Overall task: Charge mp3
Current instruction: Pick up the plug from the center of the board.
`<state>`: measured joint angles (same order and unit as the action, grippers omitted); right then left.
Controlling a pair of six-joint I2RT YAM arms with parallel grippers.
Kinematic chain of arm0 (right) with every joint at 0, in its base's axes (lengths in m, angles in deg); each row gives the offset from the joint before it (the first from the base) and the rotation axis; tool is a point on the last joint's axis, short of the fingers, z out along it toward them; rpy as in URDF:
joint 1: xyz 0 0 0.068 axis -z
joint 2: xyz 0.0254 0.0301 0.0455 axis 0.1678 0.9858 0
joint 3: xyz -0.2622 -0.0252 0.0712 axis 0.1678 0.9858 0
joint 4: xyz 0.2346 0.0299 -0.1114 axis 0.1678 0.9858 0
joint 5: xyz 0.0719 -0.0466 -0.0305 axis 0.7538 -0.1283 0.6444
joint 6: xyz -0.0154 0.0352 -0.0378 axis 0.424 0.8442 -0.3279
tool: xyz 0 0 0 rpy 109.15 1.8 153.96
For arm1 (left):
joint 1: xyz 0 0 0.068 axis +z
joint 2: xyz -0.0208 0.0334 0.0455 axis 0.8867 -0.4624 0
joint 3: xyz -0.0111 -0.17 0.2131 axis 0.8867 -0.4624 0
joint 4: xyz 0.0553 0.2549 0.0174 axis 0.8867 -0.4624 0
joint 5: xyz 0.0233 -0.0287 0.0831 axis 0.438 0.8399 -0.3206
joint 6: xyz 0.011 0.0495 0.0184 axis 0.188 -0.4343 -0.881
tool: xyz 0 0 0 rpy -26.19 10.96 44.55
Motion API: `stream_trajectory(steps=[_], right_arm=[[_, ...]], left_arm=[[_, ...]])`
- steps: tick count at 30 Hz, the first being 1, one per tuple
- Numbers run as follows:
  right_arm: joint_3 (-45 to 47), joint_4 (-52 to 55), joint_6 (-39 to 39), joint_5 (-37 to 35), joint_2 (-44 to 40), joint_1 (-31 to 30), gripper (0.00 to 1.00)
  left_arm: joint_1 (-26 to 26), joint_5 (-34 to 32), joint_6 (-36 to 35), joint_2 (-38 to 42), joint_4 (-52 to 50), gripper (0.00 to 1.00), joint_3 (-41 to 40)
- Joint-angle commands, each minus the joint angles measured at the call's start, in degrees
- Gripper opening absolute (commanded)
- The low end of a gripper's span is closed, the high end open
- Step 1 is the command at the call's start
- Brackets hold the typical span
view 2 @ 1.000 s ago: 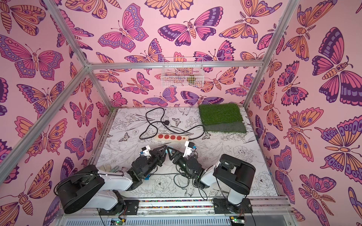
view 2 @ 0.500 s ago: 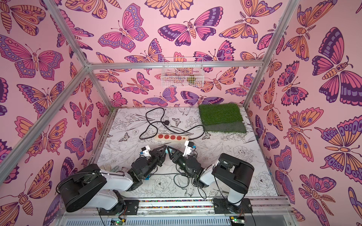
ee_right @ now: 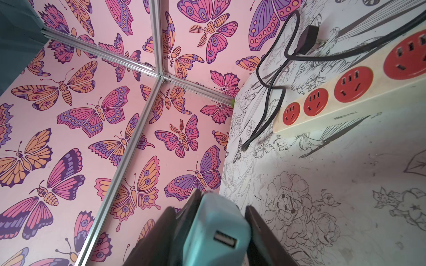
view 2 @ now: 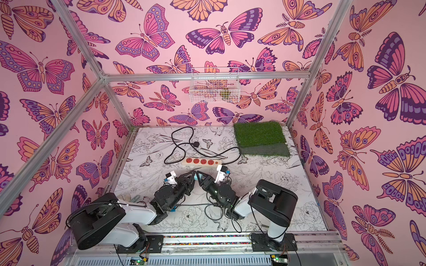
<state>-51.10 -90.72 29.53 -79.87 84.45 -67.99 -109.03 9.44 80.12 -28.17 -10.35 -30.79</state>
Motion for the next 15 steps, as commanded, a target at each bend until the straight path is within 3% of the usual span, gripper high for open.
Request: stream_trajectory(steps=[1, 15], right_arm=[[-1.8, -0.9, 0.9, 1.8, 0.8, 0.2, 0.43], [-1.4, -1.0, 1.9, 1.7, 0.2, 0.2, 0.26]], left_arm=[[-0.7, 1.3, -1.2, -0.6, 3.4, 0.00, -0.5], [-0.7, 1.3, -1.8, -0.6, 3.9, 0.00, -0.1]])
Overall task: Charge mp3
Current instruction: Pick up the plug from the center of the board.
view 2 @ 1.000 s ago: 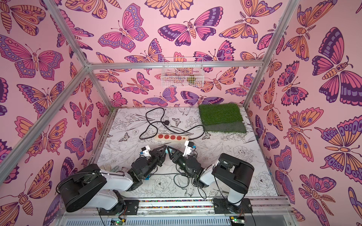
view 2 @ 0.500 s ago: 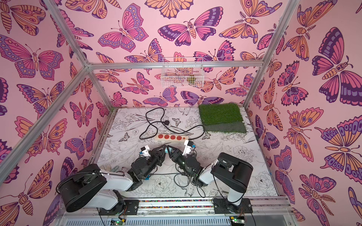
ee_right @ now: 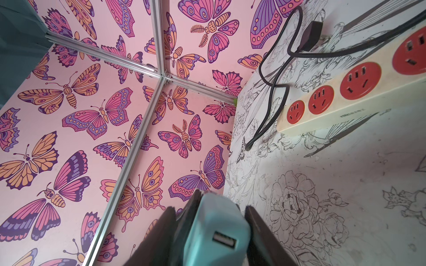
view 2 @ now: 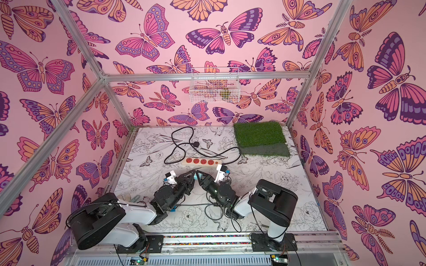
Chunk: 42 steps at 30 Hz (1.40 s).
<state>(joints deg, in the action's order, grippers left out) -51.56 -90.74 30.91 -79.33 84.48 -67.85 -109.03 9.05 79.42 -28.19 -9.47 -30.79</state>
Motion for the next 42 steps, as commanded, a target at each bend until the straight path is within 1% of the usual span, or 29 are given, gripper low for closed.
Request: stream_trajectory(steps=[1, 4, 5, 6, 7, 8, 9, 10, 11, 13, 15, 18, 22, 25, 27, 32, 36, 38, 40, 42], right_arm=[[-0.9, -0.9, 0.3, 1.4, 0.2, 0.1, 0.24], [-1.2, -0.9, 0.4, 2.0, 0.2, 0.1, 0.23], [-1.2, -0.9, 0.4, 2.0, 0.2, 0.1, 0.22], [-1.2, -0.9, 0.6, 1.9, 0.2, 0.1, 0.18], [-1.2, -0.9, 0.9, 1.8, 0.2, 0.1, 0.11], [-1.2, -0.9, 1.0, 1.7, 0.2, 0.1, 0.11], [-1.2, -0.9, 0.4, 1.8, 0.0, 0.1, 0.12], [-1.3, -0.9, -0.3, 2.3, -0.3, 0.1, 0.15], [-1.0, -0.6, -0.6, 2.2, -0.6, 0.1, 0.23], [-0.1, 0.4, -1.0, 1.7, -1.9, 0.1, 0.51], [0.5, 2.7, -2.2, 2.1, -3.6, 0.1, 0.62], [0.5, 10.7, -4.0, 2.1, -7.7, 0.0, 0.70], [-0.2, 21.4, -7.1, 2.4, -14.7, -0.5, 0.74], [0.3, 25.2, -6.9, 1.4, -17.5, -1.6, 0.74], [0.8, 25.1, -6.3, 1.1, -17.4, -2.6, 0.74], [3.7, 16.9, -2.8, -0.8, -12.6, -3.5, 0.72], [4.4, 9.7, -0.9, -1.9, -7.3, -3.4, 0.66], [3.9, 9.0, -1.4, -2.3, -6.7, -3.5, 0.65], [3.8, 7.3, -3.4, -3.5, -6.8, -4.2, 0.65], [3.9, 6.8, -3.9, -5.1, -7.6, -4.5, 0.62]], left_arm=[[-0.7, 1.7, -1.1, -0.7, 3.1, 0.00, 0.0], [-0.7, 1.8, -1.1, -0.8, 3.1, 0.00, 0.0], [-0.7, 1.8, -1.2, -0.6, 3.1, 0.00, 0.0], [-0.7, 1.8, -1.3, -0.7, 3.0, 0.00, 0.1], [-0.7, 1.9, -1.5, -0.6, 3.1, 0.00, 0.2], [-0.7, 1.9, -1.7, -0.6, 3.1, 0.00, 0.1], [-0.7, 1.9, -1.9, -0.5, 3.2, 0.00, 0.1], [-0.7, 1.8, -2.0, -0.4, 3.2, 0.00, 0.1], [-0.7, 1.8, -2.1, -0.4, 3.3, 0.00, 0.1], [-0.7, 1.2, -2.6, -0.1, 3.3, 0.00, -0.1], [-0.7, 0.9, -2.5, -0.1, 3.3, 0.00, -0.3], [-0.6, 1.0, -2.3, -0.7, 3.3, 0.00, -0.1], [-0.6, 1.3, -2.8, -2.1, 4.2, 0.00, 0.8], [-0.6, 1.2, -2.9, -2.9, 5.1, 0.00, 1.4], [-0.6, 1.2, -2.9, -3.3, 5.5, 0.00, 1.7], [-0.7, 1.5, -2.8, -4.5, 6.5, 0.00, 2.4], [-0.8, 1.9, -2.7, -4.9, 7.2, 0.00, 2.8], [-0.9, 1.8, -2.8, -5.0, 7.4, 0.00, 2.7], [-1.0, 1.7, -2.8, -4.9, 7.5, 0.00, 2.4], [-1.0, 1.5, -2.8, -4.9, 7.7, 0.00, 1.9]])
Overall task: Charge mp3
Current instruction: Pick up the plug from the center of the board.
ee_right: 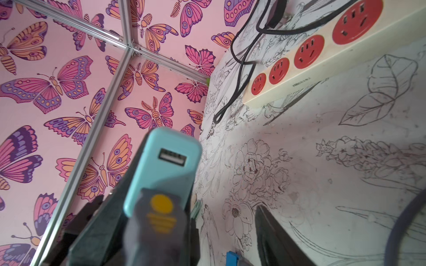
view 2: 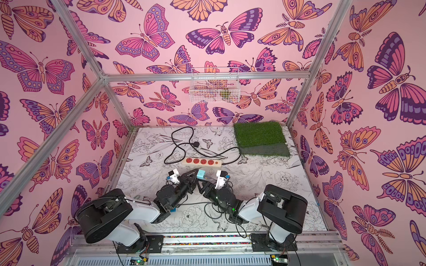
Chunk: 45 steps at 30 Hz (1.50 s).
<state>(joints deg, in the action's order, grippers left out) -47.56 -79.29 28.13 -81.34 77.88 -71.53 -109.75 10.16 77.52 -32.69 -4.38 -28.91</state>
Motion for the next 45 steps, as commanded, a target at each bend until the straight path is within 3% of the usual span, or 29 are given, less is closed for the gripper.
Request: stream_trajectory(steps=[1, 4, 6, 12, 16, 29, 38, 45], right_arm=[[0.0, -4.7, -1.3, -3.5, -1.3, -0.8, 0.61], [0.2, -5.9, -2.5, -3.8, -1.8, -0.8, 0.57], [0.4, -6.9, -3.0, -3.7, -2.0, -0.8, 0.46], [0.7, -8.7, -2.7, -5.1, -1.2, -0.9, 0.41], [-0.2, -9.2, -1.9, -5.8, -0.1, -0.9, 0.50], [-2.0, -11.8, -1.3, -10.6, 2.5, -0.9, 0.40], [-3.8, -12.4, -2.0, -9.2, 4.3, 0.4, 0.37], [-4.2, -12.4, -4.2, -8.8, 3.3, 1.1, 0.27]], left_arm=[[-0.3, 0.4, -0.9, -0.4, 2.8, 0.00, -0.1], [-0.3, 0.4, -0.8, -0.5, 3.1, 0.00, -0.4], [-0.3, 0.2, -0.7, -0.8, 3.4, 0.00, -0.6], [-0.3, 0.7, -0.3, -2.0, 4.5, 0.00, -0.3], [-0.3, 0.9, 0.0, -2.6, 5.0, 0.00, -0.3], [-0.4, 1.1, -0.7, -1.3, 4.9, 0.00, -0.4], [-0.6, 1.6, -0.9, -1.3, 5.0, 0.00, -0.3], [-0.7, 1.6, -1.1, -1.1, 4.9, 0.00, -0.6]])
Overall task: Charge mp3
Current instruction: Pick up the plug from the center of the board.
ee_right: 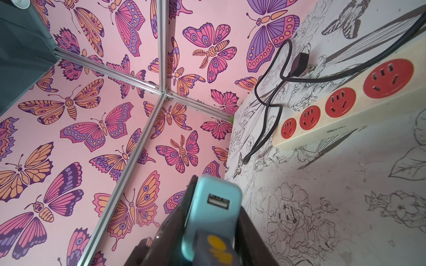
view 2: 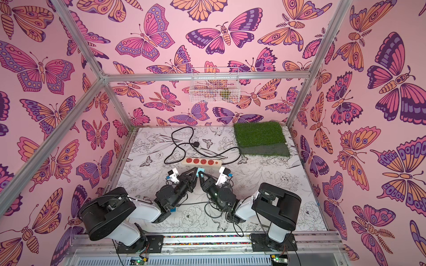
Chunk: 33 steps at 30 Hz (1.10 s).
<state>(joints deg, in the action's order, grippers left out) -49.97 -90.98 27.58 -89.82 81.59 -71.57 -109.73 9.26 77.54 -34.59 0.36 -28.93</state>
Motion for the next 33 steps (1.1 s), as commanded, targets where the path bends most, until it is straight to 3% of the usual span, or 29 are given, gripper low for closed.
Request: stream_trajectory(steps=[1, 9, 15, 19, 22, 29, 33], right_arm=[[-1.8, -0.6, -3.9, -0.5, -0.5, 1.1, 0.26], [-1.5, -0.6, -4.5, -0.6, -1.1, 2.0, 0.13], [-1.4, 1.0, -6.4, -0.1, -2.4, 3.0, 0.00], [-1.7, 6.6, -7.7, 0.1, -4.8, 3.6, 0.00], [-1.7, 9.6, -8.6, 0.0, -6.5, 4.0, 0.00], [-3.7, 24.3, -12.5, -0.9, -13.5, 4.9, 0.00], [-4.6, 32.9, -14.4, -1.4, -17.6, 5.9, 0.00]], left_arm=[[-0.7, 2.6, -1.2, 0.7, 0.2, 0.00, -0.4], [-0.7, 3.7, -1.2, 0.0, 0.2, 0.01, 0.0], [-0.7, 4.0, -1.0, -0.4, 0.2, 0.33, 0.3], [-0.7, 4.1, -0.9, -0.6, 0.2, 0.53, 0.3], [-0.7, 4.4, -1.0, -0.5, 0.2, 0.62, 0.4], [-0.7, 4.3, -0.7, 0.2, -1.0, 0.68, -0.3], [0.0, 5.3, -0.8, 3.5, -7.2, 0.69, -0.9]])
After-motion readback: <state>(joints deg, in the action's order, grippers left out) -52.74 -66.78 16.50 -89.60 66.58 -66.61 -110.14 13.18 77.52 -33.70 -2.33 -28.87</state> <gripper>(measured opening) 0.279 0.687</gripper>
